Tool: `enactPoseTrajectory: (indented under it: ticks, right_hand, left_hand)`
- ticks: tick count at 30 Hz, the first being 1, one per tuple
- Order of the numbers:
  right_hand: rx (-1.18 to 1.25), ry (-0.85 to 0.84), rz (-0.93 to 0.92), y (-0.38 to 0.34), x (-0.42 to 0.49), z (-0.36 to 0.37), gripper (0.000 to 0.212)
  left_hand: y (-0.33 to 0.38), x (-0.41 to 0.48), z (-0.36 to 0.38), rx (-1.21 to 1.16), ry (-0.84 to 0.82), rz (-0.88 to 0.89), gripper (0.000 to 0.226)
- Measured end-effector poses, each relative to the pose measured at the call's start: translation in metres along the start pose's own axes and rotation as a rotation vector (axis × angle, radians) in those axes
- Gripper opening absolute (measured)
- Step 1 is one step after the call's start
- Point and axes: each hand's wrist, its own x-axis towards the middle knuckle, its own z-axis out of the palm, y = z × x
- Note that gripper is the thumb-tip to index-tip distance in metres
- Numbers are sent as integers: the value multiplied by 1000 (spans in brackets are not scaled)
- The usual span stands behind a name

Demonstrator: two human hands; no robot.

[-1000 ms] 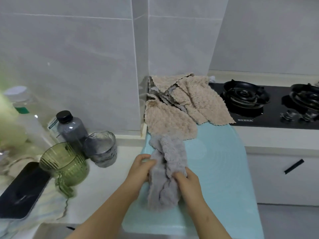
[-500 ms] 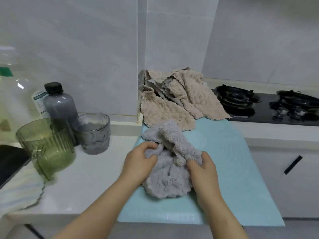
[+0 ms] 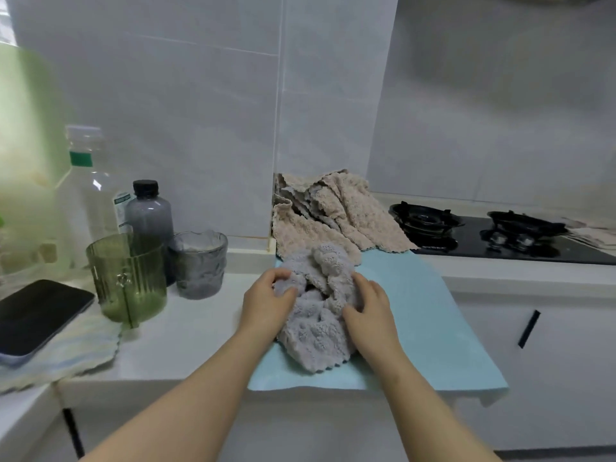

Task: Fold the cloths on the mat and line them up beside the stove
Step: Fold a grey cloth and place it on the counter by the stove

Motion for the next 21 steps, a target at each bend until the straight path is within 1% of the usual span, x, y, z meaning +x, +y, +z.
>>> enactPoseTrajectory:
  ticks: [2, 3, 4, 5, 6, 7, 8, 10, 11, 13, 14, 16, 17, 19, 21]
  right_hand:
    - [40, 19, 66, -2, 11, -3, 44]
    - [46, -11, 122, -6, 17, -5, 39]
    - [12, -60, 179, -9, 25, -7, 41]
    - [-80, -113, 220, -12, 34, -9, 46]
    - [-211, -148, 222, -12, 44, -8, 50]
    - [-347, -146, 196, -13, 52, -8, 55]
    - [-451, -105, 145, -14, 61, -6, 59]
    - [-552, -2, -14, -19, 75, -1, 67]
    - [-603, 7, -106, -22, 82, 3, 69]
    - [-763, -111, -235, -28, 93, 15, 67]
    - [-819, -192, -253, -28, 98, 21, 64]
    - [-847, -322, -187, -25, 103, 30, 59]
    - [-835, -345, -141, -21, 104, 31, 58]
    - [-823, -325, -88, -15, 104, 28, 55]
    - [-805, -303, -84, -12, 105, 22, 44]
  left_hand:
    - [-1, 9, 2, 43, -18, -27, 42]
    - [-2, 15, 4, 97, -33, -59, 48]
    - [-2, 23, 4, 157, -47, -98, 52]
    - [-2, 31, 4, 201, -57, -133, 54]
    - [-2, 38, 3, 221, -67, -158, 55]
    - [-2, 43, 1, 226, -77, -166, 56]
    - [-3, 46, 0, 230, -85, -160, 58]
    - [-6, 47, 1, 270, -88, -94, 58]
    - [-7, 46, 3, 318, -90, -32, 56]
    - [-8, 42, 8, 431, -105, 101, 56]
    - [-9, 42, 9, 466, -116, 147, 57]
    - [-12, 45, 9, 468, -144, 178, 58]
    - [-13, 46, 8, 467, -152, 183, 55]
    - [-13, 49, 8, 493, -152, 190, 48]
    - [-14, 51, 10, 477, -147, 170, 43]
